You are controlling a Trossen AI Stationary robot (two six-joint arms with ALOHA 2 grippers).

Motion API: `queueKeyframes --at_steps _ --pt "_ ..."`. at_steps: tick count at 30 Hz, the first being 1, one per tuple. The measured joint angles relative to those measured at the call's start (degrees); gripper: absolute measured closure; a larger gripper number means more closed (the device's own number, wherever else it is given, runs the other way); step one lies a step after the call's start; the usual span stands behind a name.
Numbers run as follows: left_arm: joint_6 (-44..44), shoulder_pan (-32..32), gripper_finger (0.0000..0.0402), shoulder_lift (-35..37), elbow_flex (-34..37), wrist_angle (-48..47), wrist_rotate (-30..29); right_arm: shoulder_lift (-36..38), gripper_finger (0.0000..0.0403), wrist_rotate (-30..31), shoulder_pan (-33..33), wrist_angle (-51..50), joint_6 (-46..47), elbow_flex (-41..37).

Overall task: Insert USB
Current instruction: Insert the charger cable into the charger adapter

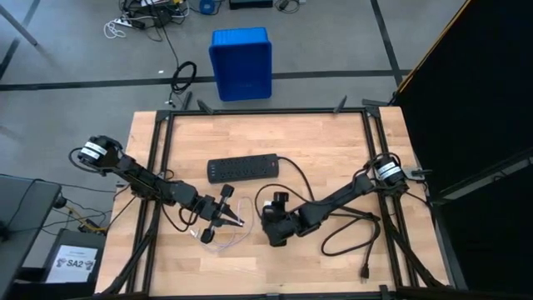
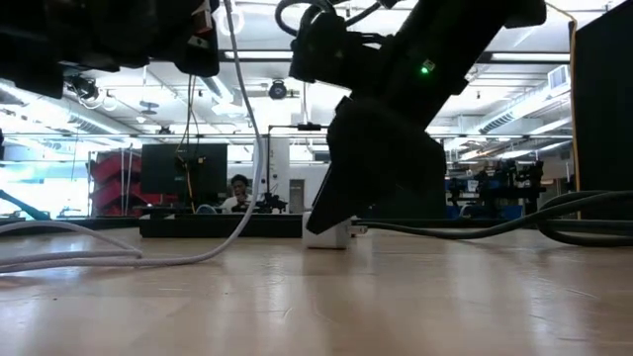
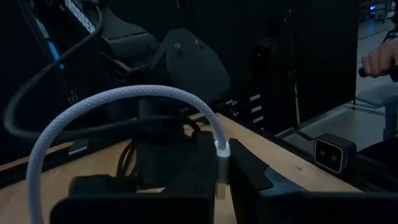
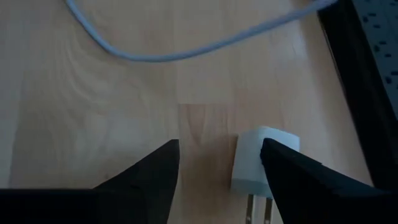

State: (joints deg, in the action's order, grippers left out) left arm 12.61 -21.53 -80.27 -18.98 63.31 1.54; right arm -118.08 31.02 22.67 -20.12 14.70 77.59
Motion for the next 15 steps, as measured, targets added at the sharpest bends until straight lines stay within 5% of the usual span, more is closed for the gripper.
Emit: queueKeyframes --at_steps 15 --pt "-0.7 0.0 0.0399 0.0 0.0 -0.2 0.0 0.0 0.0188 1.5 -2.8 -3.6 1.2 0.4"
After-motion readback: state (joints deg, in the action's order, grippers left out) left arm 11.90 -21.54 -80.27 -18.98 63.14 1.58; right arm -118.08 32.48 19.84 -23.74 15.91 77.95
